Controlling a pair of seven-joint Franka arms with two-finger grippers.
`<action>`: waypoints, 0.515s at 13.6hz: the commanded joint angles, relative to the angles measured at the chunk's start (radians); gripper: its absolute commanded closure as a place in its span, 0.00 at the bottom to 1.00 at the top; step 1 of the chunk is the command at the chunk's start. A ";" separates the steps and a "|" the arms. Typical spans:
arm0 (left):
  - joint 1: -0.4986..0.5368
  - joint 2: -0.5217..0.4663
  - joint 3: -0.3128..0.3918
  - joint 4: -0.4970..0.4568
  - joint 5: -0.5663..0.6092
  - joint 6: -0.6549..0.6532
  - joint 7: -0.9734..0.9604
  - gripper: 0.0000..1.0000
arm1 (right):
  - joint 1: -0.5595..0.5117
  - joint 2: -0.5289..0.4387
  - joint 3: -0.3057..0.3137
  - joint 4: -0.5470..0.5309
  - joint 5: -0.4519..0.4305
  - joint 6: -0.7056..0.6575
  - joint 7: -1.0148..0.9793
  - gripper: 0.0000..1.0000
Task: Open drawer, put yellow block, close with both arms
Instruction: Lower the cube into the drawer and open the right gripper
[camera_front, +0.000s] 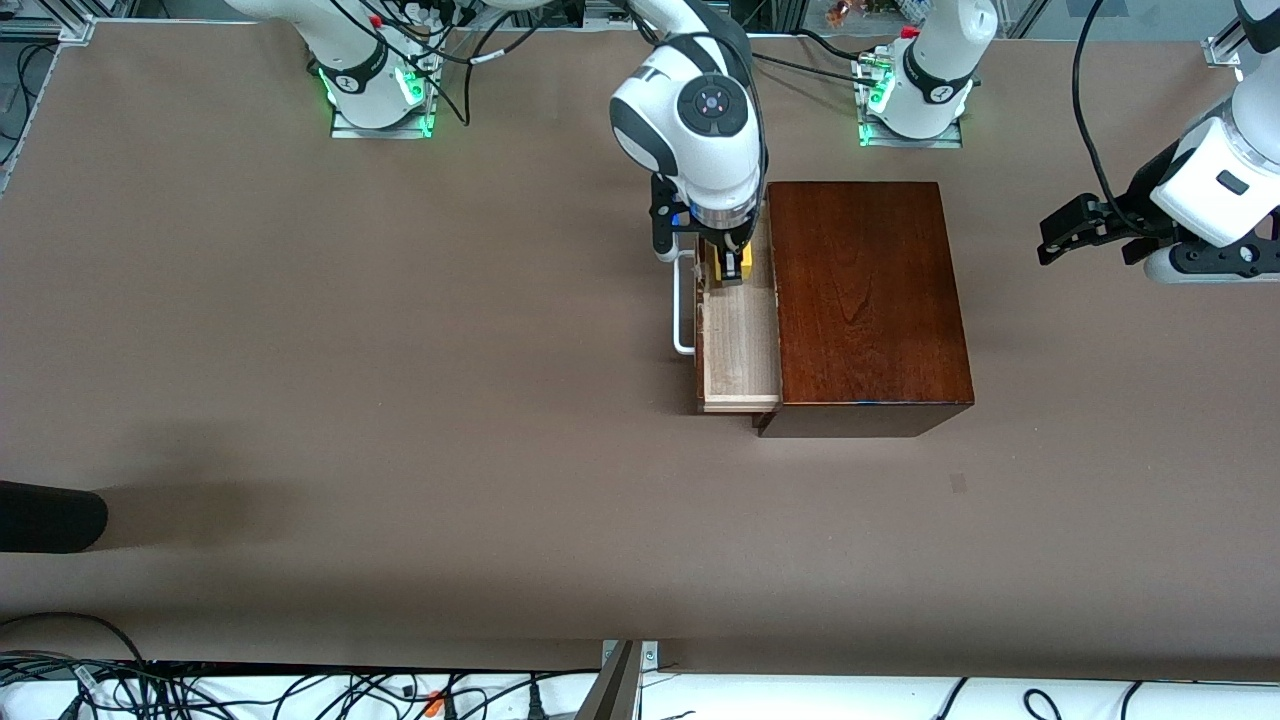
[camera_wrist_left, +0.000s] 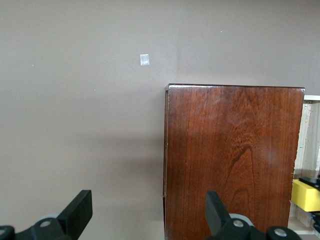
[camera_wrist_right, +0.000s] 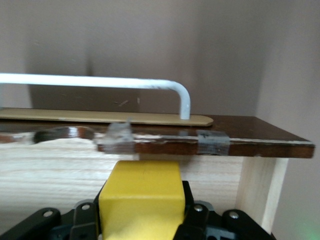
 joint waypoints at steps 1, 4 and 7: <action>-0.004 -0.008 -0.003 0.012 0.010 -0.016 -0.015 0.00 | 0.001 0.021 0.006 -0.008 0.028 0.056 0.017 0.94; -0.004 -0.008 -0.003 0.012 0.010 -0.016 -0.015 0.00 | 0.001 0.021 0.016 -0.030 0.031 0.082 0.020 0.19; -0.004 -0.006 -0.003 0.012 0.010 -0.016 -0.015 0.00 | -0.002 0.000 0.015 -0.022 0.031 0.049 0.017 0.00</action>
